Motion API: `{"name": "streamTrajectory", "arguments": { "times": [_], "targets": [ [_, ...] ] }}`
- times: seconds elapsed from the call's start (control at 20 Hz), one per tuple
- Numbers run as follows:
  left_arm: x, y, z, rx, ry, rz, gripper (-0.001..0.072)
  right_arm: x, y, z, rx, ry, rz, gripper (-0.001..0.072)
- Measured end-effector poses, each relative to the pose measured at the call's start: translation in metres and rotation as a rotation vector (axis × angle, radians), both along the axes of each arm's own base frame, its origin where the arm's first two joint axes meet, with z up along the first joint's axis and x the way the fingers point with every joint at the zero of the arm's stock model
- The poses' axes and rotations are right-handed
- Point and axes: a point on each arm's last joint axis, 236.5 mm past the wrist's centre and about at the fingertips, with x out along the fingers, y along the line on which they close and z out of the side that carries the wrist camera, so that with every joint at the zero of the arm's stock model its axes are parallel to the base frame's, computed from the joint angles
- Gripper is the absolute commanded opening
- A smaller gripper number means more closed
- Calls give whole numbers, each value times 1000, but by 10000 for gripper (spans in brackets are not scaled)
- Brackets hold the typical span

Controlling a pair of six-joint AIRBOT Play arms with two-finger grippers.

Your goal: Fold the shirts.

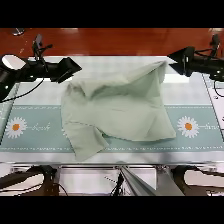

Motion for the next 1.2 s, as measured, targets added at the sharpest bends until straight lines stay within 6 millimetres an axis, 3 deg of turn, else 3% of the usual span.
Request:
{"name": "streamTrajectory", "arguments": {
  "times": [0.15, 0.25, 0.4, 0.55, 0.7, 0.9, 1.2],
  "targets": [
    [-12, 39, -9, -20, 93, 22, 703, -14, -24, -3, 37, 33, 16, 620],
    [-26, 71, -6, -27, 126, 34, 704, -38, -49, -3, 15, 62, 43, 619],
    [-61, 108, -11, -22, 182, 38, 704, -96, -97, -34, -166, 223, 29, 619],
    [-106, 127, -43, -32, 280, 103, 704, -157, -116, -76, -306, 391, -55, 619],
    [-150, 127, -86, -62, 384, 157, 704, -201, -90, -106, -329, 423, -78, 619],
    [-188, 113, -124, -111, 467, 170, 704, -229, -41, -124, -278, 383, -52, 619],
    [-195, 92, -148, -184, 469, 180, 703, -232, 13, -122, -218, 321, 32, 619]
  ]
}}
